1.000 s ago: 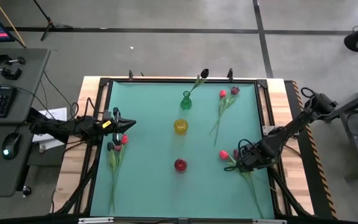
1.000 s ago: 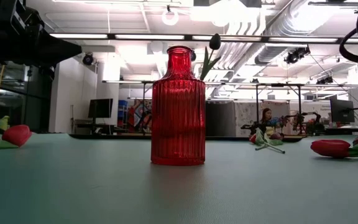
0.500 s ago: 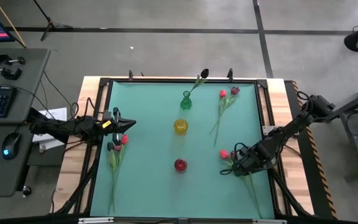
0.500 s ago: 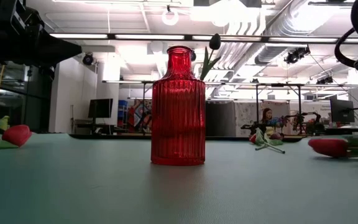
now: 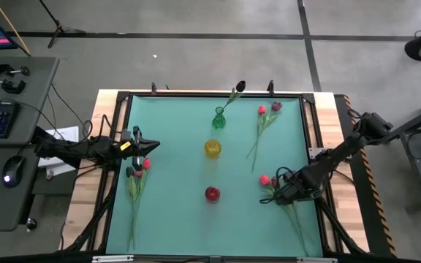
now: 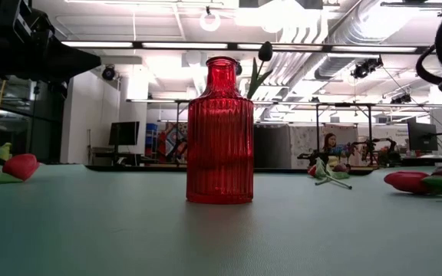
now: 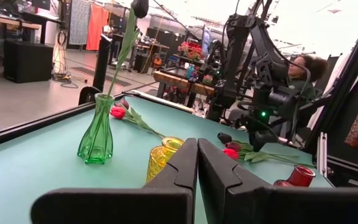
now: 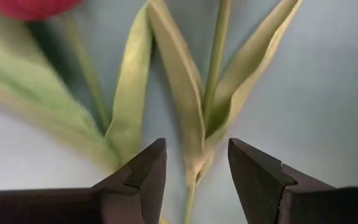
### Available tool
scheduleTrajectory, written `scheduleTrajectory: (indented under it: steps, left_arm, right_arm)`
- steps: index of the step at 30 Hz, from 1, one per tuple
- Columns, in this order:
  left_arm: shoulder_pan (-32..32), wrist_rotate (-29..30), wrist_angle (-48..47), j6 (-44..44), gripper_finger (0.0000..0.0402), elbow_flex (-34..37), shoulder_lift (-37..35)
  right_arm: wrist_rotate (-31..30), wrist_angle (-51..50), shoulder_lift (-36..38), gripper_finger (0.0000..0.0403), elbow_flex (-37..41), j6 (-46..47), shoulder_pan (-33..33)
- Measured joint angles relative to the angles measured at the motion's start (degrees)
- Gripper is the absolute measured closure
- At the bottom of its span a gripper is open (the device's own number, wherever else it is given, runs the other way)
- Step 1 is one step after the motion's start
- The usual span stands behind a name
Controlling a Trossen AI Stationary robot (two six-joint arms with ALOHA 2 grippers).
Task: Sort flowers into vase by color
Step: Put the right black tulip into the green vase
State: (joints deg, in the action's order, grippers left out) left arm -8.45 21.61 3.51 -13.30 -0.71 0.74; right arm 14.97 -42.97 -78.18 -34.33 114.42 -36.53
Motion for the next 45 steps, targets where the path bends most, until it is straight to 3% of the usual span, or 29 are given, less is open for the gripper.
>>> scheduleTrajectory:
  steps: [7, 13, 18, 21, 24, 29, 32, 35, 37, 40, 45]
  left_arm:
    - [0.0, 0.0, 0.0, 0.0, 0.0401, 0.0, 0.0]
    - [0.0, 0.0, 0.0, 0.0, 0.0401, 0.0, 0.0]
    - [0.0, 0.0, 0.0, 0.0, 0.0401, 0.0, 0.0]
    - [0.0, 0.0, 0.0, 0.0, 0.0401, 0.0, 0.0]
    - [0.0, 0.0, 0.0, 0.0, 0.0401, 0.0, 0.0]
    - [0.0, 0.0, 0.0, 0.0, 0.0401, 0.0, 0.0]
    - [0.0, 0.0, 0.0, 0.0, 0.0401, 0.0, 0.0]
    - [0.0, 0.0, 0.0, 0.0, 0.0401, 0.0, 0.0]
    - [0.0, 0.0, 0.0, 0.0, 0.0401, 0.0, 0.0]
    - [0.0, 0.0, 0.0, 0.0, 0.0401, 0.0, 0.0]
    - [0.0, 0.0, 0.0, 0.0, 0.0401, 0.0, 0.0]
  right_arm:
    - [-0.6, 0.6, -4.7, 0.0256, -0.5, -1.2, 0.0]
    - [-2.5, -7.2, -4.8, 0.0387, -4.4, -7.7, 0.0]
    - [-4.8, -20.2, -4.5, 0.0397, -12.7, -12.9, 1.0]
    - [-12.2, -27.1, -3.4, 0.0398, -18.4, -14.1, 2.5]
    - [-23.8, -29.9, -1.3, 0.04, -22.5, -14.6, 4.4]
    - [-44.9, -26.3, 3.2, 0.0401, -25.5, -21.3, 9.3]
    - [-54.3, -18.9, 5.8, 0.0402, -25.5, -32.2, 14.0]
    - [-58.3, -5.6, 7.4, 0.0402, -25.6, -51.5, 20.1]
    - [-56.1, 6.6, 7.4, 0.0402, -25.6, -67.1, 24.4]
    - [-47.2, 24.6, 6.3, 0.0402, -25.6, -87.5, 30.3]
    - [-40.0, 48.3, 2.2, 0.0403, -25.6, -109.0, 39.0]
